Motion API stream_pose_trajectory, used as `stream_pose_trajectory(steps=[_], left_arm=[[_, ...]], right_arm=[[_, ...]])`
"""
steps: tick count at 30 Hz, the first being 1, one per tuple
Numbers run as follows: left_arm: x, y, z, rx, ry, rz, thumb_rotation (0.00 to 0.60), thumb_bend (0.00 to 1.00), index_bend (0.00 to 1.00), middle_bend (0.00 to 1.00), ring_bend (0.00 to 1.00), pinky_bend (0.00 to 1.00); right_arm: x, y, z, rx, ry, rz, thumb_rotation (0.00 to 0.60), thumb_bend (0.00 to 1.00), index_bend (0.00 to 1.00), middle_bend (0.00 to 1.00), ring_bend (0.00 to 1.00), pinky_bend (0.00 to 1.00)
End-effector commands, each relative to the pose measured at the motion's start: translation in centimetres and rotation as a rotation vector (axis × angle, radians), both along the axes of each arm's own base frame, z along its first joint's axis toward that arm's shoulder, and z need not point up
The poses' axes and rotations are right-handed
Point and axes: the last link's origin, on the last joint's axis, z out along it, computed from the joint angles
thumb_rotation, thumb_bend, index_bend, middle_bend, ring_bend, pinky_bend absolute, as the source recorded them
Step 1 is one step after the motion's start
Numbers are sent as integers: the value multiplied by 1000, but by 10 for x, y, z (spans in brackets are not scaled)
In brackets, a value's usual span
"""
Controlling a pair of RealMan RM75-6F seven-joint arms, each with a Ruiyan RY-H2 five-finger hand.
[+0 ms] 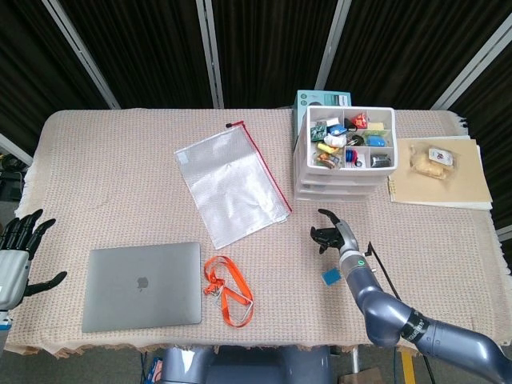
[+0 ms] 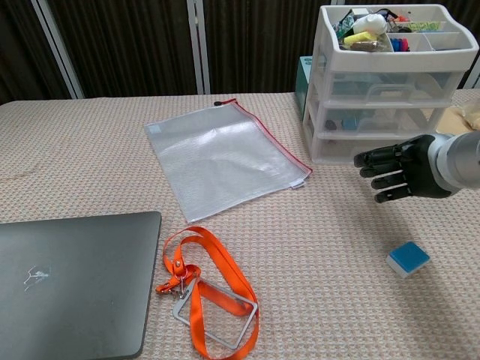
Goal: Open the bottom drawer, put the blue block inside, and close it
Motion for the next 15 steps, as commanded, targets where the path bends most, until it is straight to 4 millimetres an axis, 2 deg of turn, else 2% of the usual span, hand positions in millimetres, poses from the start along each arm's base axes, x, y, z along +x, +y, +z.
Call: stream_pose_trajectory(steps=[1, 15], left_arm=[[0, 0, 0, -3, -3, 1, 600, 178, 124, 0, 0, 0], [1, -1, -1, -10, -7, 3, 600, 180, 124, 0, 0, 0]], right_arm=[[1, -7, -6, -8, -22, -29, 600, 478, 133, 827, 858, 705], [-11, -27, -24, -16, -28, -118, 600, 477, 131, 827, 857, 705]])
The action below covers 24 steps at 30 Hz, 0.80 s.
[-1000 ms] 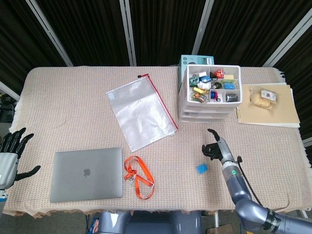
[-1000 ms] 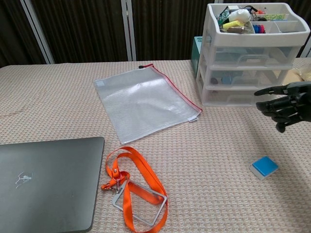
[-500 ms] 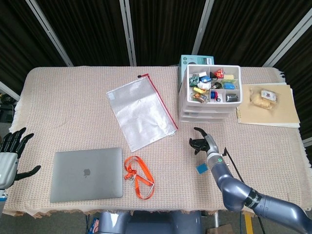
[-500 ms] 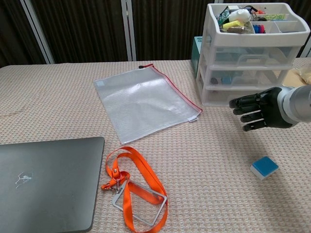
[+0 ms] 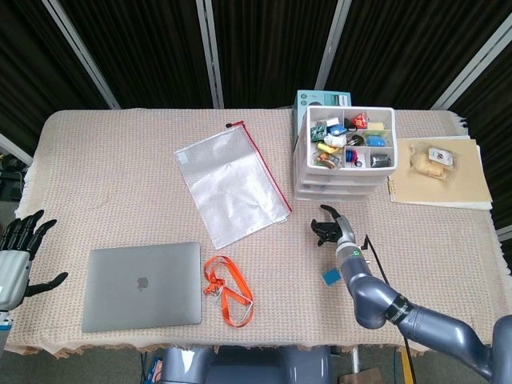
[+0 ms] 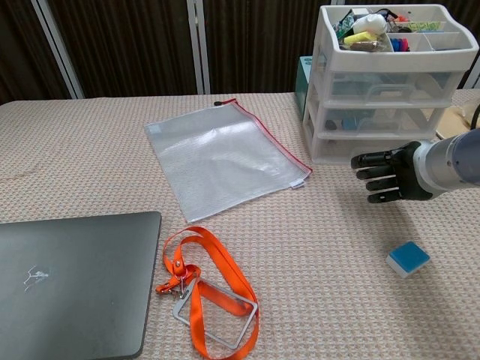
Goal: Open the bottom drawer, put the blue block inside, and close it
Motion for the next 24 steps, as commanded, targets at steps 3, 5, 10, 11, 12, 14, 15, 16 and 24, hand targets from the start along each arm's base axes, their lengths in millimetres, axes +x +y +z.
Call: stream_pose_trajectory(steps=[3, 5, 10, 11, 12, 14, 15, 16, 24], left_arm=[[-1, 0, 0, -6, -2, 9, 600, 179, 124, 0, 0, 0], [-1, 0, -1, -9, -2, 10, 600, 179, 124, 0, 0, 0], [-1, 0, -1, -13, -5, 15, 600, 178, 124, 0, 0, 0], [-1, 1, -1, -13, -5, 16, 600, 178, 124, 0, 0, 0], [-1, 1, -1, -14, -5, 17, 600, 179, 124, 0, 0, 0], [-1, 1, -1, -14, -5, 18, 600, 179, 124, 0, 0, 0], [0, 1, -1, -14, -6, 18, 600, 179, 124, 0, 0, 0], [0, 1, -1, -15, -6, 19, 600, 179, 124, 0, 0, 0], [-1, 2, -1, -23, -13, 28, 600, 179, 124, 0, 0, 0]], right_arm=[[-2, -7, -7, 0, -20, -29, 600, 477, 130, 827, 858, 705], [-3, -11, -9, -3, -25, -38, 600, 477, 130, 827, 858, 705], [-6, -18, -12, -26, -33, -65, 600, 477, 134, 827, 857, 705], [-7, -19, -14, -29, -34, -68, 600, 477, 135, 827, 857, 705], [-7, -20, -14, -30, -33, -69, 600, 477, 137, 827, 857, 705], [-7, -21, -16, -31, -32, -71, 600, 477, 147, 827, 858, 705], [-7, -21, -17, -34, -35, -74, 600, 478, 153, 827, 858, 705], [-7, -23, -18, -38, -36, -77, 600, 479, 159, 827, 858, 705], [-3, -32, -16, -109, -39, -102, 600, 482, 163, 827, 857, 705]])
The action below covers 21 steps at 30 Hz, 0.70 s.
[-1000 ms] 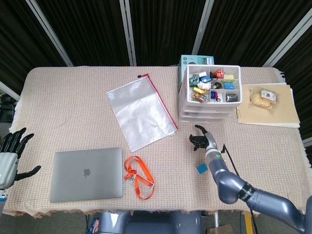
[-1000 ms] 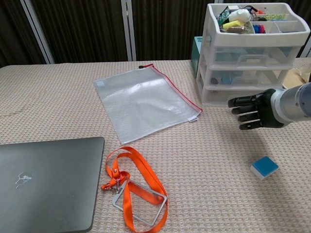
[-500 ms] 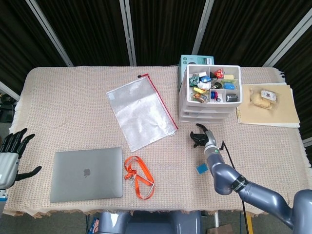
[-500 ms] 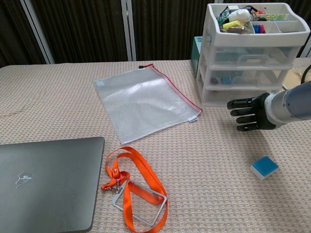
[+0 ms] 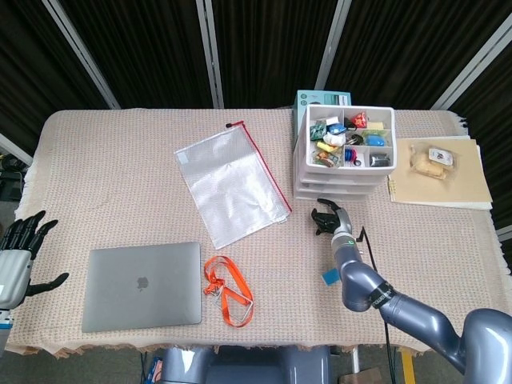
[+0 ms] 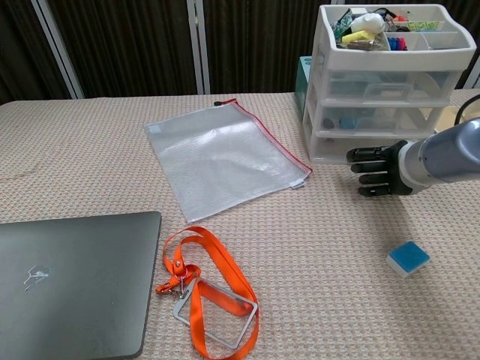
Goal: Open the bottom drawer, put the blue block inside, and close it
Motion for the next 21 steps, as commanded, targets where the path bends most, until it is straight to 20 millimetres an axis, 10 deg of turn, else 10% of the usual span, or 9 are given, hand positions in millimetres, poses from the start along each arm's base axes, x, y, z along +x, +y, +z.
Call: stream_pose_trajectory(steps=[1, 21], left_arm=[[0, 0, 0, -1, -1, 2, 600, 179, 124, 0, 0, 0], [0, -1, 0, -5, -17, 11, 600, 179, 124, 0, 0, 0]], right_arm=[[2, -3, 2, -29, 4, -8, 600, 482, 163, 827, 857, 705], [-1, 5, 3, -45, 26, -80, 600, 481, 162, 827, 851, 705]])
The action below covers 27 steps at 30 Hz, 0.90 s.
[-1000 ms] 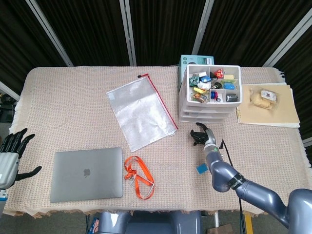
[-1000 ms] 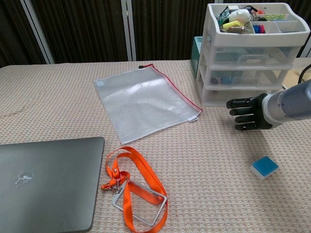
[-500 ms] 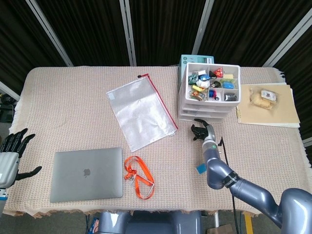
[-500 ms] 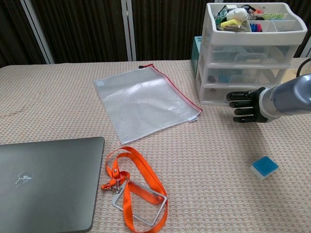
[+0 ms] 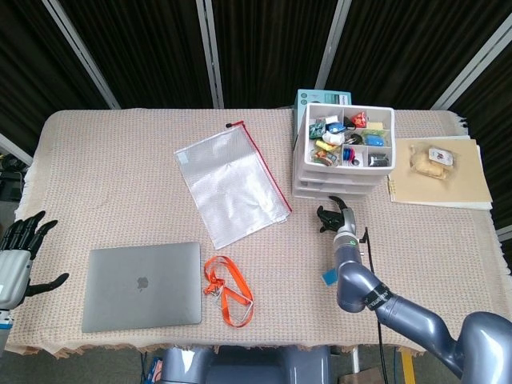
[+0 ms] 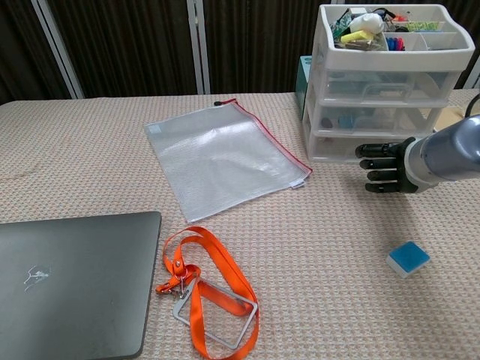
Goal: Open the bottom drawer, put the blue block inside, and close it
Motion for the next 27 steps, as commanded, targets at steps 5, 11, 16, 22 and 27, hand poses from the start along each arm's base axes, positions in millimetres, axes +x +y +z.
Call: stream_pose_trajectory(steps=[5, 11, 16, 22, 27], left_arm=[[0, 0, 0, -2, -2, 1, 600, 180, 124, 0, 0, 0], [0, 0, 0, -4, -6, 1, 600, 180, 124, 0, 0, 0], [0, 0, 0, -4, -10, 3, 600, 179, 124, 0, 0, 0], [0, 0, 0, -6, -12, 3, 600, 179, 124, 0, 0, 0], [0, 0, 1, -6, -14, 2, 600, 180, 124, 0, 0, 0]], right_arm=[[-1, 1, -3, 6, -9, -18, 600, 482, 163, 827, 851, 705], [3, -2, -1, -11, -64, -22, 600, 482, 186, 827, 851, 705], [4, -3, -3, -4, -122, -51, 600, 484, 225, 827, 851, 705], [3, -8, -6, 10, -130, -71, 600, 484, 266, 827, 852, 705], [0, -13, -6, 10, -128, -86, 600, 485, 269, 827, 851, 705]])
